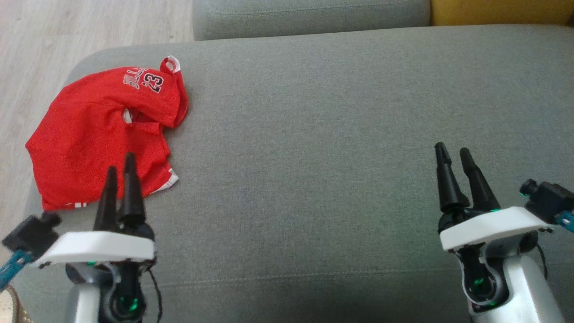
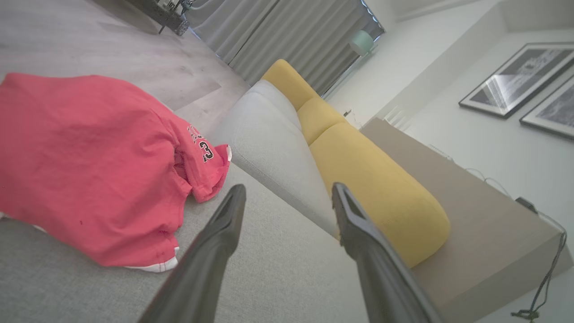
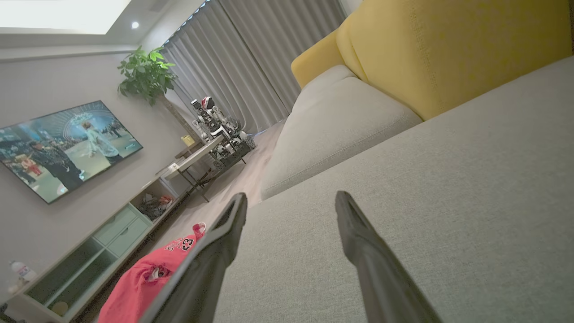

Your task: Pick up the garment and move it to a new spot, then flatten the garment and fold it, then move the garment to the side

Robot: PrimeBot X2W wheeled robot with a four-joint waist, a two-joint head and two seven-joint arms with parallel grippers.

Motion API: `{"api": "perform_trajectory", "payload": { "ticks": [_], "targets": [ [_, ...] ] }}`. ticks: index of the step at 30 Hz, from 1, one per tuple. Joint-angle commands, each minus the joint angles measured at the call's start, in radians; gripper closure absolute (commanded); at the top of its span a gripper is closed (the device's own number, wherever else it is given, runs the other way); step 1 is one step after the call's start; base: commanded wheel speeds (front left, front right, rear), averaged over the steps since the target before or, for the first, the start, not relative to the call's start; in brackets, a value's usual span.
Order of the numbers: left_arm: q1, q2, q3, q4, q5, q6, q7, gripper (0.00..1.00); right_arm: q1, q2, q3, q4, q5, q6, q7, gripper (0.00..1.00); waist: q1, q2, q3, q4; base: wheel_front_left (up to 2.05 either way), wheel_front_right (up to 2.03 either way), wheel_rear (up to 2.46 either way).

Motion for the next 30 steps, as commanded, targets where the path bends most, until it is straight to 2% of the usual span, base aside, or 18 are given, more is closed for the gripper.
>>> {"api": "perform_trajectory", "payload": {
  "ticks": [1, 6, 9, 11, 19, 26, 30],
  "targets": [
    [-0.052, 0.014, 0.012, -0.049, 0.026, 0.003, -0.011, 0.00, -0.061, -0.006, 0.019, -0.045, -0.027, 0.000, -0.012, 0.00, -0.0001, 0.0000, 0.000, 0.000, 0.00, 0.00, 0.00],
    [-0.058, 0.016, -0.039, -0.059, 0.152, 0.051, -0.026, 0.00, -0.060, -0.006, 0.047, -0.054, -0.122, 0.000, -0.026, 0.00, -0.0001, 0.0000, 0.000, 0.000, 0.00, 0.00, 0.00],
    [-0.062, 0.038, -0.080, -0.064, 0.220, 0.087, -0.035, 0.00, -0.063, -0.006, 0.062, -0.059, -0.170, 0.000, -0.035, 0.00, -0.0001, 0.0000, 0.001, -0.004, 0.00, 0.00, 0.00],
    [-0.060, 0.062, -0.128, -0.050, 0.269, 0.131, -0.043, 0.00, -0.065, -0.006, 0.074, -0.063, -0.216, 0.000, -0.044, 0.00, -0.0001, 0.0000, 0.002, -0.007, 0.00, 0.00, 0.00],
    [-0.083, 0.134, -0.236, -0.008, 0.385, 0.223, -0.067, 0.00, -0.061, -0.006, 0.101, -0.074, -0.339, 0.000, -0.068, 0.00, -0.0001, 0.0000, -0.001, -0.013, 0.00, 0.00, 0.00],
    [-0.109, 0.194, -0.355, 0.015, 0.486, 0.325, -0.087, 0.00, -0.061, -0.006, 0.113, -0.065, -0.436, 0.000, -0.089, 0.00, -0.0001, 0.0000, -0.002, -0.014, 0.00, 0.00, 0.00],
    [-0.120, 0.214, -0.399, 0.025, 0.512, 0.359, -0.096, 0.00, -0.060, -0.006, 0.116, -0.063, -0.466, 0.000, -0.098, 0.00, -0.0001, 0.0000, -0.003, -0.014, 0.00, 0.00, 0.00]
  ]
}}
